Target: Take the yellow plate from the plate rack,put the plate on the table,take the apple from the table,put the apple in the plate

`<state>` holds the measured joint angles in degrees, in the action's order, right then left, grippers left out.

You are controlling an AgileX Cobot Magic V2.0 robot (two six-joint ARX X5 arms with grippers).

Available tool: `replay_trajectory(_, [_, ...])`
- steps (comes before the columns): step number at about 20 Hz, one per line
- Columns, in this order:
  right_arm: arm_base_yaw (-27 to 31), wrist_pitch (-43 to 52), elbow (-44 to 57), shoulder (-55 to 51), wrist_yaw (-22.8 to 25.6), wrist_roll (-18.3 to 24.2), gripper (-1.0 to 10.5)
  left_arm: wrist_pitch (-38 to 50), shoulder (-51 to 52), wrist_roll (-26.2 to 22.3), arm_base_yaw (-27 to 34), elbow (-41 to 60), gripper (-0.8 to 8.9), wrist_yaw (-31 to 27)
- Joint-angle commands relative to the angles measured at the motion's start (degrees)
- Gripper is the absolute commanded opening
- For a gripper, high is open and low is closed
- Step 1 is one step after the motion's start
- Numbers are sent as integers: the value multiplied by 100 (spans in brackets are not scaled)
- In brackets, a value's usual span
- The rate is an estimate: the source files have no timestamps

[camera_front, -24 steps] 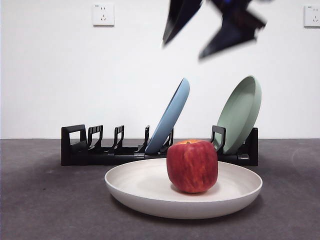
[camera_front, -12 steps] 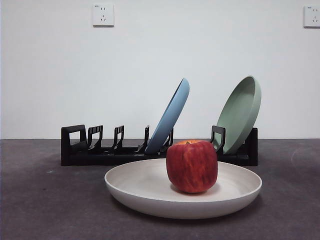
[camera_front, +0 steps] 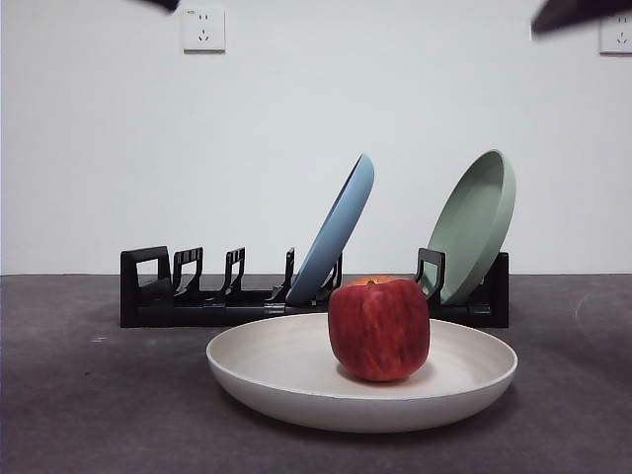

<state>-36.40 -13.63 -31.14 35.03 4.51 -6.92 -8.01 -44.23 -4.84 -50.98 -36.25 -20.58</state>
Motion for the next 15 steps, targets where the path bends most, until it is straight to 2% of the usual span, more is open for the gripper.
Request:
replay_trajectory(1, [-15,466,616,-26,-7,-330,-11,221,269,118,210,531,-9,223])
replay_trajectory(4, [-15,564,824,7,7,-358,-11,382,439,326,337,833,-9,345])
replay_trajectory(8, [2,531,826,116,160,-374,-7,372,463,651,348,887,-8,-101])
replay_trajectory(15, [2,501,826,125,186,-459,2,-271,461,636,348,887,-1,-162])
